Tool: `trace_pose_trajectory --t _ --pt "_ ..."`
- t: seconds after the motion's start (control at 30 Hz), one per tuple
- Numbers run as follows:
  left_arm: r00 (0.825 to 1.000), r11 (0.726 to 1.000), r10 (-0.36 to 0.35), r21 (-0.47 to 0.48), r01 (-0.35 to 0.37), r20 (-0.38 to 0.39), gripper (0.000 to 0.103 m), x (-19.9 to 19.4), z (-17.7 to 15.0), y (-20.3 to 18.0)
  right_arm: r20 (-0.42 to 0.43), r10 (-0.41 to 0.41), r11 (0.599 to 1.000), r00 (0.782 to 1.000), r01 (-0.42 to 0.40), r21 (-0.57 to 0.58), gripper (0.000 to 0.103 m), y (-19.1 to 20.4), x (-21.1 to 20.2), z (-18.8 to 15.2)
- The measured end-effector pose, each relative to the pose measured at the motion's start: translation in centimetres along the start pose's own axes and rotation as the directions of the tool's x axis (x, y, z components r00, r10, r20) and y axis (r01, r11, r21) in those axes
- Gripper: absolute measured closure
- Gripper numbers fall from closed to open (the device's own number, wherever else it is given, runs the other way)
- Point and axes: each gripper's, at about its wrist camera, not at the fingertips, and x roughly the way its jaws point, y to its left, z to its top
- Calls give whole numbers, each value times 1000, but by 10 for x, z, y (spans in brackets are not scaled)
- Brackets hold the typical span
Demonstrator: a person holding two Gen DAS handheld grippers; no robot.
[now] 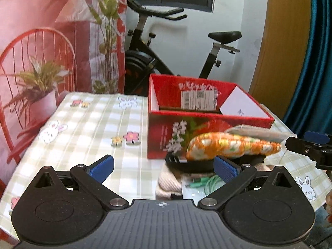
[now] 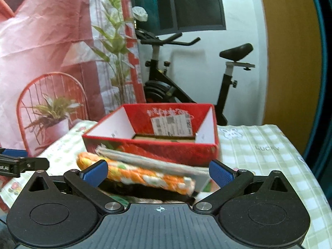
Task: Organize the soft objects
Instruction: 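Move the left tool back to the pile toward the cable bag, then close the left tool on the clear bag of green cables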
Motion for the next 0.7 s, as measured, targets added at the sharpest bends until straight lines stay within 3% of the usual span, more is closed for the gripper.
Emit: trace_pose_trajectory --t 0.23,0.43,0.5,0.57,0.7 --pt "999 999 -25 -25 24 -48 1 8 -14 6 -74 1 999 997 2 40 0 -8 13 -25" --pt "991 996 -77 -57 71 -112 14 24 -24 7 -135 31 999 990 -26 41 2 -3 27 -37" --pt "984 993 -109 -64 101 -139 24 32 -27 6 -157 48 998 986 -43 35 8 0 32 -40" --pt "975 989 -146 -63 137 -169 47 42 -27 4 -181 73 997 981 -69 32 16 4 37 -41" --pt "964 983 -179 -59 171 -194 52 56 -31 0 -219 123 992 968 -118 36 36 12 47 -41"
